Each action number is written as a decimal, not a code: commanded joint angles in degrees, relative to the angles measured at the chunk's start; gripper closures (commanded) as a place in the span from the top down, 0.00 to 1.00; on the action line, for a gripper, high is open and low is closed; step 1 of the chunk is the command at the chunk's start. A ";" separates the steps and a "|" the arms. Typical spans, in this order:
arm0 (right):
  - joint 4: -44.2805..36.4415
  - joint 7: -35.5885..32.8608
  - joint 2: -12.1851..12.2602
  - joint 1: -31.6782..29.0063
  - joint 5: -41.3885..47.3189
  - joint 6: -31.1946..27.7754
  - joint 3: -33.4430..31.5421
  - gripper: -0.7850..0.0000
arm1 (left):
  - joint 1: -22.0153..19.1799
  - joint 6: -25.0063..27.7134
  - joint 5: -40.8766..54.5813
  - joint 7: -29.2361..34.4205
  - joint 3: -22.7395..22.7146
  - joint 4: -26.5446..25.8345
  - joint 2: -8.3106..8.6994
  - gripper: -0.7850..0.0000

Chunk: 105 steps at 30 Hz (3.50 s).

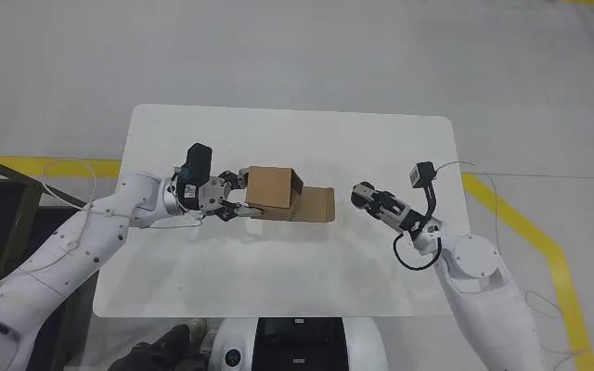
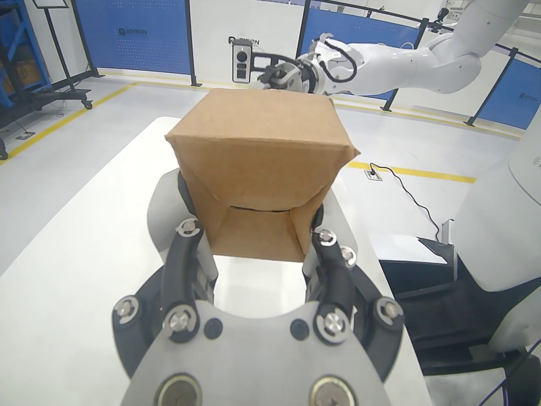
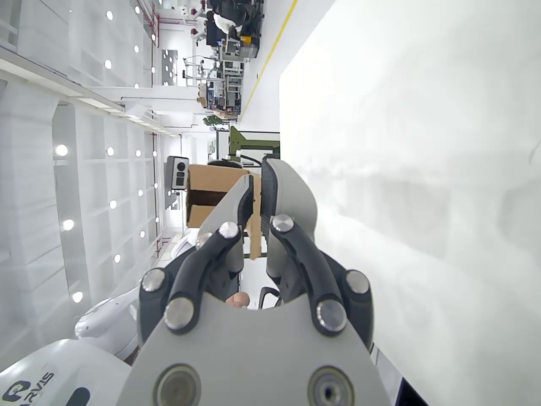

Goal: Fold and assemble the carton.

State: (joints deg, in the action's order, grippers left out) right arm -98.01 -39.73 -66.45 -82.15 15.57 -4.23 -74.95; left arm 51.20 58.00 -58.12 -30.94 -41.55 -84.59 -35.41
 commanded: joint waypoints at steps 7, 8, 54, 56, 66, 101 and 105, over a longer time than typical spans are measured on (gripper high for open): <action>5.56 -1.96 -1.29 3.68 3.06 -2.60 7.60 0.12 | 0.49 0.00 -0.03 0.04 -0.73 -0.84 -0.12 0.62; 6.08 -2.15 -1.46 4.23 3.62 -3.40 8.24 0.12 | 0.53 0.00 -0.12 0.23 -0.74 -0.91 -0.16 0.62; -0.47 -2.62 -1.48 5.87 1.77 0.02 9.83 0.22 | 0.51 0.00 -3.07 7.71 -0.48 0.51 -2.79 0.64; -0.64 -2.75 -1.46 5.83 1.82 0.06 9.83 0.22 | 0.68 0.00 -3.10 7.78 -0.66 0.64 -2.90 0.63; -1.14 -3.01 -1.37 5.77 1.37 0.77 10.31 0.26 | 1.33 0.00 -3.60 8.02 -1.71 0.80 -3.33 0.63; -1.56 -0.10 -1.37 6.16 0.26 2.88 11.30 0.18 | 3.41 0.00 -5.23 5.43 -4.08 0.13 -3.65 0.64; -1.64 0.35 -1.38 6.09 0.33 3.04 11.31 0.17 | 3.53 0.00 -5.37 5.35 -4.19 0.09 -3.68 0.65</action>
State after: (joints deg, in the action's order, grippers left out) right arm -99.64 -39.51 -67.83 -76.04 15.89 -1.25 -63.63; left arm 54.71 58.00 -63.47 -25.58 -45.72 -84.49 -39.08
